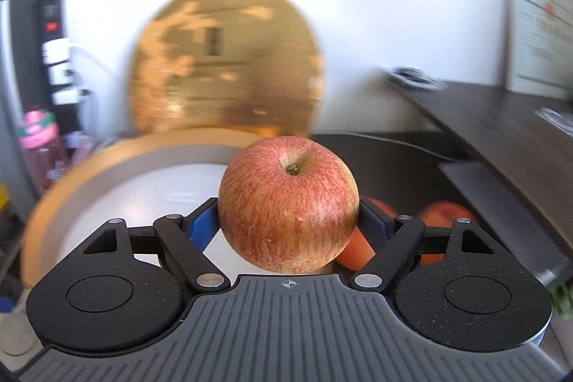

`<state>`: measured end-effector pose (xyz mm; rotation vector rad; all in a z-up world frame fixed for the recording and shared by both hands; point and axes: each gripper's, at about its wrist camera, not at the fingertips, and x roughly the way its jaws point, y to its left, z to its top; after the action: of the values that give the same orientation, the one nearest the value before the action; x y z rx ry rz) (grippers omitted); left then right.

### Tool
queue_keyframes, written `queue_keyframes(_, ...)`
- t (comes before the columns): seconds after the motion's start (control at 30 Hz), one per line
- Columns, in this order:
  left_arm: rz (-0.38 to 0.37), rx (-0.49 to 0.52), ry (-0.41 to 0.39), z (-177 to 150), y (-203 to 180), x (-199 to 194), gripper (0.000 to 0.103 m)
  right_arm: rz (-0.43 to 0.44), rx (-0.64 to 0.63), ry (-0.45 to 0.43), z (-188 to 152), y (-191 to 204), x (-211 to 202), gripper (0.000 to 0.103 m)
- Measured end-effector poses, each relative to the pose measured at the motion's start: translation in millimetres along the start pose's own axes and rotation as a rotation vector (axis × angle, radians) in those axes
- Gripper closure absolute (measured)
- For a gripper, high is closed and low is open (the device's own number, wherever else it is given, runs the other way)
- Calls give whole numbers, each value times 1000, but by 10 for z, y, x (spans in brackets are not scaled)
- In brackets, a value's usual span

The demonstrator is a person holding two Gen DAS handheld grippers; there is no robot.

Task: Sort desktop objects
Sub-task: 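Lift the apple with the right gripper and lower it into the gold box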

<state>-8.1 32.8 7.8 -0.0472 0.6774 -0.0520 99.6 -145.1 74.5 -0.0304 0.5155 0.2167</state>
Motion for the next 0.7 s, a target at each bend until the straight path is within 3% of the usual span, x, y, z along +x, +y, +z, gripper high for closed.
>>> queue_keyframes(0.17, 27, -14, -33, -11, 225, -56, 0, 127, -67, 67, 204, 598, 363, 21)
queue_keyframes(0.3, 26, -24, -46, -13, 366, -46, 0, 175, -148, 138, 285, 1081, 735, 21)
queue_keyframes(0.47, 11, -43, -40, -45, 506, 6, 0, 190, -184, 248, 314, 1441, 1279, 21)
queue_keyframes(0.7, -5, -68, -28, -77, 643, 61, 0, 155, -186, 361, 296, 1648, 1843, 21)
